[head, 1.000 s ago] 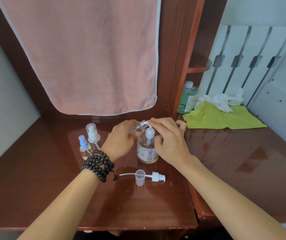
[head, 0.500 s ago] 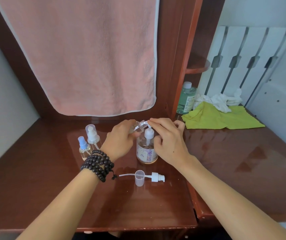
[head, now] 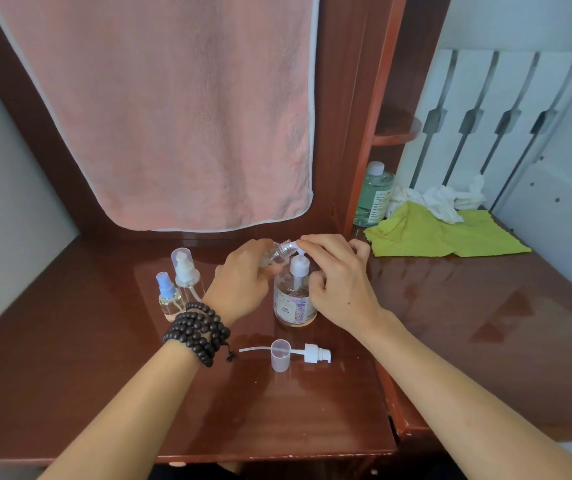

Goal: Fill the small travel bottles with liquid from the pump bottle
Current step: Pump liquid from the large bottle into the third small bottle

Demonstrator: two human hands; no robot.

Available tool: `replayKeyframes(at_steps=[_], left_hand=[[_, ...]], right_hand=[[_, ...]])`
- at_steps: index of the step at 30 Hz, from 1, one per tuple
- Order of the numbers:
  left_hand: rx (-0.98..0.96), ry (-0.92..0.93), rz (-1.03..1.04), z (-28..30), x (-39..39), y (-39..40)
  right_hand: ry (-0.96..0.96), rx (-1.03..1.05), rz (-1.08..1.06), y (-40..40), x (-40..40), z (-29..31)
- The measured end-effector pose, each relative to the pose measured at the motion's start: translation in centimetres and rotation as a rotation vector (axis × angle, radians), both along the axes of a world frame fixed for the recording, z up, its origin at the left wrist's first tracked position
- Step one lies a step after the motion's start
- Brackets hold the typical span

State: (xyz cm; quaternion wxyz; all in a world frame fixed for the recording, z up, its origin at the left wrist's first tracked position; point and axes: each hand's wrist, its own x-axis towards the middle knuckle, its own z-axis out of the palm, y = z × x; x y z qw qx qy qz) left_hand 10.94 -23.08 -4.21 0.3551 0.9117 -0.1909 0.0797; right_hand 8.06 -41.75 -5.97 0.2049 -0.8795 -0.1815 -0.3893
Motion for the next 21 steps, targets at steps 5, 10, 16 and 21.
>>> replayKeyframes(at_steps=[5, 10, 16, 21], left_hand=[[0.004, -0.008, -0.004, -0.5, 0.0, -0.2], [0.001, 0.025, 0.002, -0.9, -0.2, -0.3], [-0.045, 0.001, 0.001, 0.0, -0.2, -0.2], [-0.021, 0.005, 0.001, 0.0, -0.2, -0.1]], right_hand=[[0.027, 0.031, -0.025, -0.1, 0.2, -0.2], [0.078, 0.042, 0.0, 0.1, 0.2, 0.1], [0.031, 0.005, 0.006, 0.0, 0.0, -0.1], [0.032, 0.002, 0.001, 0.1, 0.1, -0.3]])
